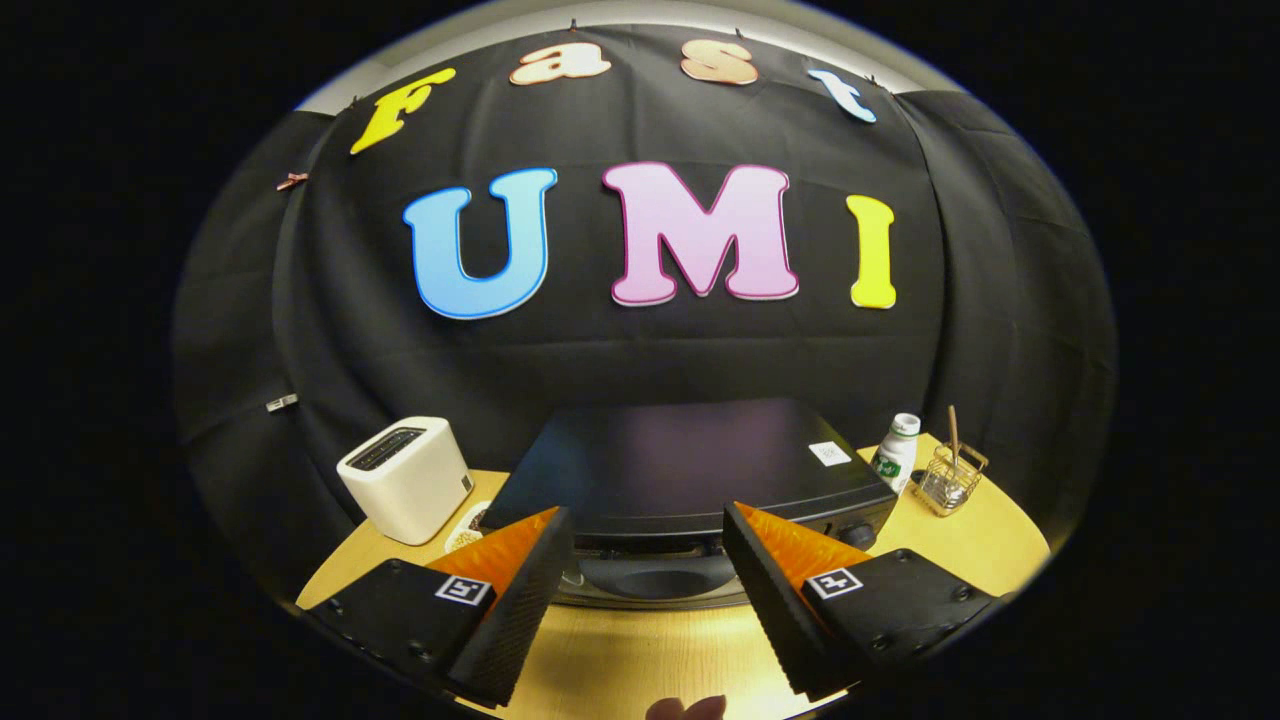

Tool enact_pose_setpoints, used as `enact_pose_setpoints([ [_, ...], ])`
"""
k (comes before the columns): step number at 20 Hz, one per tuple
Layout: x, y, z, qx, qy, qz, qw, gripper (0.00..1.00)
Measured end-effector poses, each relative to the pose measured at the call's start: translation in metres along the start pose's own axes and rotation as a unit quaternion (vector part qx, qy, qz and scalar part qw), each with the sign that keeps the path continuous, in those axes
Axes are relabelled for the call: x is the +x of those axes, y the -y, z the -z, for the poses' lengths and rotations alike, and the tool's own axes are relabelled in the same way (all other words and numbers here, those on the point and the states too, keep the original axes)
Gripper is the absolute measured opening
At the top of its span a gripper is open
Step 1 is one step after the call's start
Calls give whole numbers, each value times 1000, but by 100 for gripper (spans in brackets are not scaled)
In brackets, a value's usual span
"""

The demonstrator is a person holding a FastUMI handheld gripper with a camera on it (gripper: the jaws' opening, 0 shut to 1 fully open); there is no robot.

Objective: Open the toaster oven, put the food inside, and close the toaster oven door.

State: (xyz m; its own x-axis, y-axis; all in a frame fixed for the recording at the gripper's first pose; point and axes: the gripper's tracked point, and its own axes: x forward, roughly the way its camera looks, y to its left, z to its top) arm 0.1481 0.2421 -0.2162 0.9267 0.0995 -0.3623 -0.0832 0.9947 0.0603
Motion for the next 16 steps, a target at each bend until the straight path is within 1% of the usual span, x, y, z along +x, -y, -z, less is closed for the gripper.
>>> enact_pose_setpoints([
  [2, 15, 4, 14, 1, -18, 13, 1000, 98],
  [4, 25, 9, 21, -12, -24, 27, 999, 98],
  [7, 34, 10, 33, -12, -44, 29, 999, 98],
  [8, 38, 10, 31, -17, -34, 30, 999, 99],
  [9, 40, 9, 33, -18, -41, 30, 999, 98],
  [12, 38, 6, 37, -34, -45, 28, 998, 98],
  [16, 22, 5, 47, -29, -56, 27, 998, 99],
])
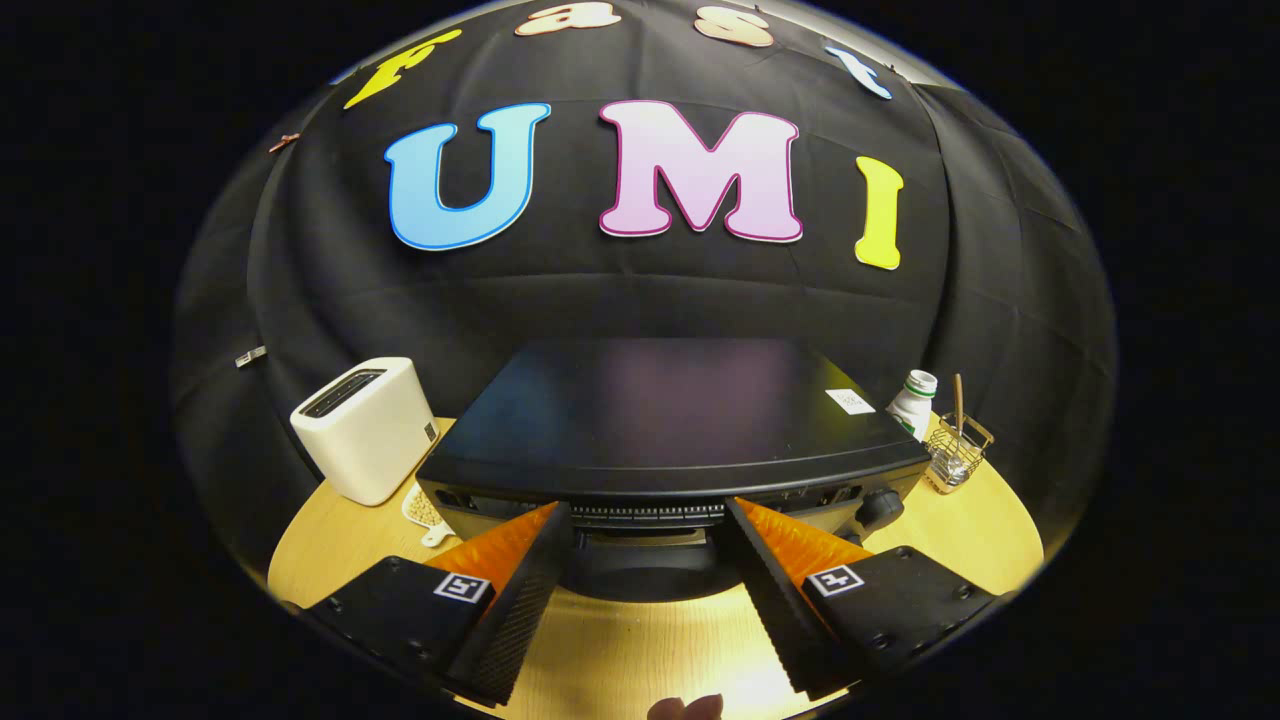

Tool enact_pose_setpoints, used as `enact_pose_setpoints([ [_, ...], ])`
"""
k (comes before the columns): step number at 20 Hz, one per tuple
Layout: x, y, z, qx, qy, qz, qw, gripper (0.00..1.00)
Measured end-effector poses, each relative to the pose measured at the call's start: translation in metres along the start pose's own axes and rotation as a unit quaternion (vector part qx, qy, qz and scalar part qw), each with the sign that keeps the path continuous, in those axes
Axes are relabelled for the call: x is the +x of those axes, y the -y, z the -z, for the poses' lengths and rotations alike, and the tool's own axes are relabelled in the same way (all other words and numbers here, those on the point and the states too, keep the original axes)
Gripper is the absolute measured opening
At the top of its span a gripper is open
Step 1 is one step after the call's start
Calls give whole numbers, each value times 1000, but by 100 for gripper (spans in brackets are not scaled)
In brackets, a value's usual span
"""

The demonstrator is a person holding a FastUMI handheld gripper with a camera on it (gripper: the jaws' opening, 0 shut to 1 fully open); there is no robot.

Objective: Open the toaster oven, put the food inside, and close the toaster oven door.

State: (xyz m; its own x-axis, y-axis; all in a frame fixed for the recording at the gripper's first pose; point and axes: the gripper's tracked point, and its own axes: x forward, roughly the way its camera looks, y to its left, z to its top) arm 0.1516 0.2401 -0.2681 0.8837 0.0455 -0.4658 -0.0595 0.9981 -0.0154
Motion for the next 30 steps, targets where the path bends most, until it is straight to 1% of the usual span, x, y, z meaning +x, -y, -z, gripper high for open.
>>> enact_pose_setpoints([
  [5, -29, 1, 28, -4, -5, 8, 1000, 99],
  [10, -50, 1, 62, 3, -30, 12, 999, 99],
  [16, -63, 2, 107, 1, -82, 7, 997, 99],
  [20, -71, 7, 147, -21, -143, 6, 990, 99],
  [22, -74, 4, 162, -20, -162, -4, 987, 99],
  [26, -80, 3, 160, -3, -166, -17, 986, 99],
  [28, -88, 1, 154, 9, -176, -44, 983, 99],
  [30, -98, -4, 140, 34, -182, -84, 979, 99],
])
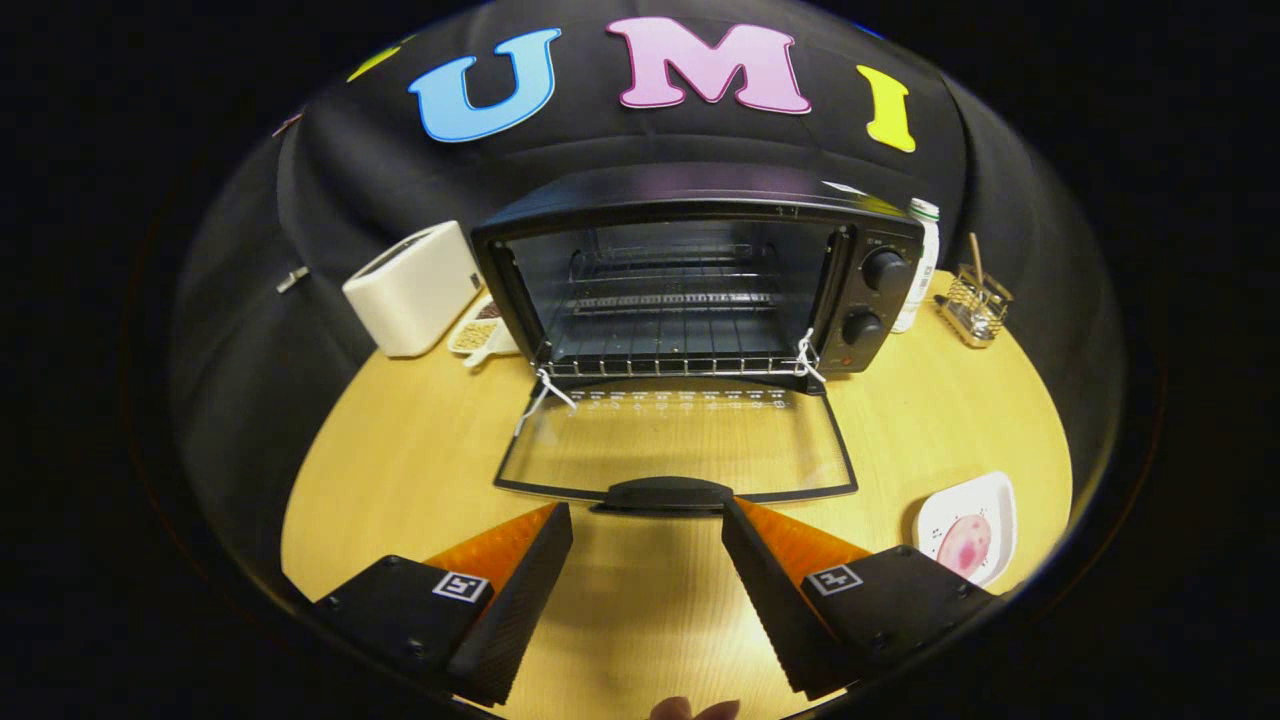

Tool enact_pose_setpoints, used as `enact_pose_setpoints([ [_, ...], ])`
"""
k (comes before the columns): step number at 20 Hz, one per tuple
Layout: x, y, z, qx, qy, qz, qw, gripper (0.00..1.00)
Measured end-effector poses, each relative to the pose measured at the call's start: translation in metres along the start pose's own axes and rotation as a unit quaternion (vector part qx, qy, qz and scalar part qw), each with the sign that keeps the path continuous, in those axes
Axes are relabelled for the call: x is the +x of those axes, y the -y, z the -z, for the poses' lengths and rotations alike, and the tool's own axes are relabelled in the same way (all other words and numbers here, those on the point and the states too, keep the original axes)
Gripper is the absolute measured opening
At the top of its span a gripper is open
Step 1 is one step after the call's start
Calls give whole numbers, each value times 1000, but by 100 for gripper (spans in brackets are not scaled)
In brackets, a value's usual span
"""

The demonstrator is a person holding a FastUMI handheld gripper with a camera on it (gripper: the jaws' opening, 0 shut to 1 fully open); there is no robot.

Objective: Open the toaster oven, put the food inside, and close the toaster oven door.

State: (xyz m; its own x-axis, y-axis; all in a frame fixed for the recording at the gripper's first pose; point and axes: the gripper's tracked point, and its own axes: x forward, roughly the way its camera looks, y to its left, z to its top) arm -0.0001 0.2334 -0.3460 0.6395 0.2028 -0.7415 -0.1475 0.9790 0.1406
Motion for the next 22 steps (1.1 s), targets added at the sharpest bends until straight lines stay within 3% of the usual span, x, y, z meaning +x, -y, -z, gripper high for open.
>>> enact_pose_setpoints([
  [3, -26, 12, -22, 19, 12, -31, 999, 99],
  [6, -50, 44, -24, 22, -20, -32, 999, 99],
  [10, -74, 112, -19, -1, -76, -7, 997, 99],
  [14, -89, 179, -17, 22, -124, 8, 992, 99],
  [22, -86, 309, 10, 53, -242, 47, 968, 99],
])
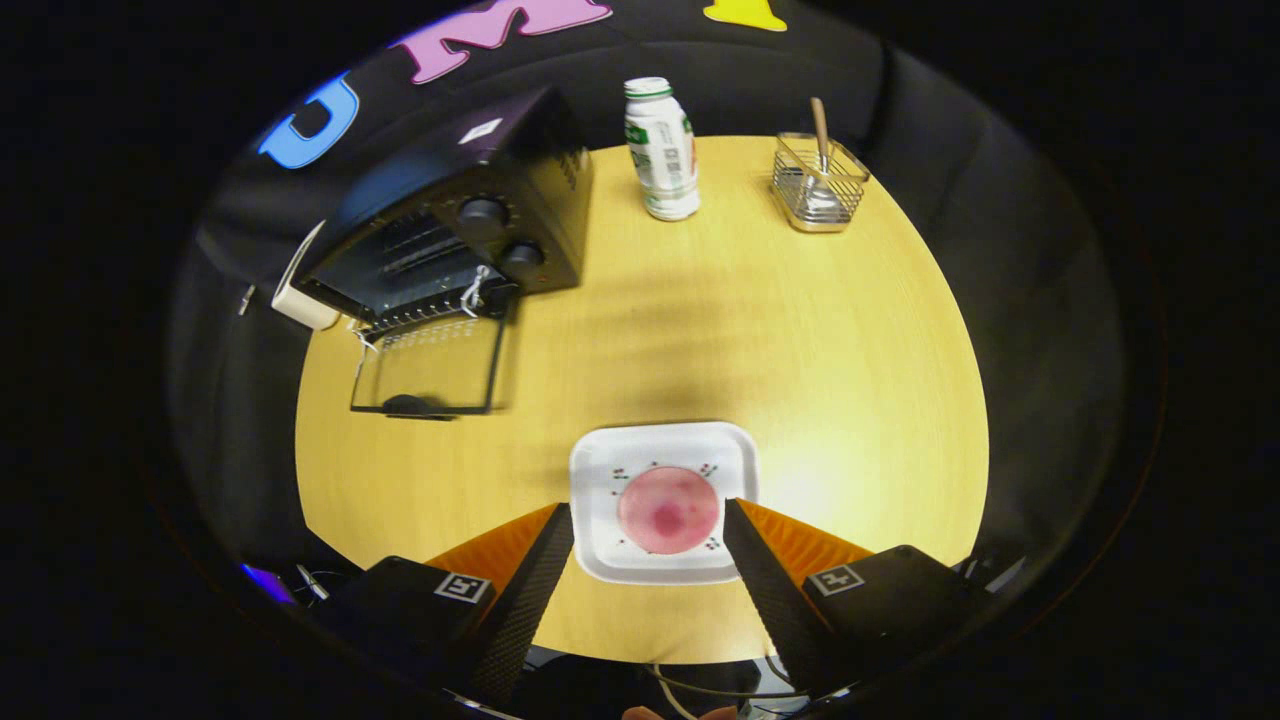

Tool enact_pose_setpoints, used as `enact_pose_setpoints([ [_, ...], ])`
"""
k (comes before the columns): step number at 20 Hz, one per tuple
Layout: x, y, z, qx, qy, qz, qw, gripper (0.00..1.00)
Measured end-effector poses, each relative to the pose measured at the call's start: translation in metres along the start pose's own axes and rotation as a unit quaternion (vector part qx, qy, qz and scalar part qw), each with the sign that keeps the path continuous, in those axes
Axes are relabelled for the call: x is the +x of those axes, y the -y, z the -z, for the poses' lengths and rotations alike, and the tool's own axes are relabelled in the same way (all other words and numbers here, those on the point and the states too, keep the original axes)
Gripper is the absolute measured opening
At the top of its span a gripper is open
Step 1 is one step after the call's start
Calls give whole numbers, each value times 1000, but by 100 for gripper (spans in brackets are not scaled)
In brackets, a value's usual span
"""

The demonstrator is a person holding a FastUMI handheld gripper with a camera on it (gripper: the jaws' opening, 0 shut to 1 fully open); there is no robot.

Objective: Open the toaster oven, put the food inside, and close the toaster oven door.

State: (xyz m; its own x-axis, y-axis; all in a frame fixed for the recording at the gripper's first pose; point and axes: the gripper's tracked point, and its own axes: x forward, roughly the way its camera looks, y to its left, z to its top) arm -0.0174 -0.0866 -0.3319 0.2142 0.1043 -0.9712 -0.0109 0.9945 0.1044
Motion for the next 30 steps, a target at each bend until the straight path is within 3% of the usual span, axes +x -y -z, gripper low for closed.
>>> enact_pose_setpoints([
  [7, 50, 53, 24, -37, -76, 25, 996, 99],
  [11, 70, 63, 33, -24, -97, 17, 995, 89],
  [13, 79, 68, 35, -19, -102, 22, 994, 73],
  [16, 85, 70, 39, -18, -113, 22, 993, 30],
  [17, 87, 69, 36, -25, -108, 15, 994, 28],
  [19, 83, 64, 40, -12, -119, -1, 993, 11],
  [23, 85, 63, 40, -3, -115, -40, 993, 5],
  [30, 68, 49, 46, 122, -99, -149, 976, 5],
])
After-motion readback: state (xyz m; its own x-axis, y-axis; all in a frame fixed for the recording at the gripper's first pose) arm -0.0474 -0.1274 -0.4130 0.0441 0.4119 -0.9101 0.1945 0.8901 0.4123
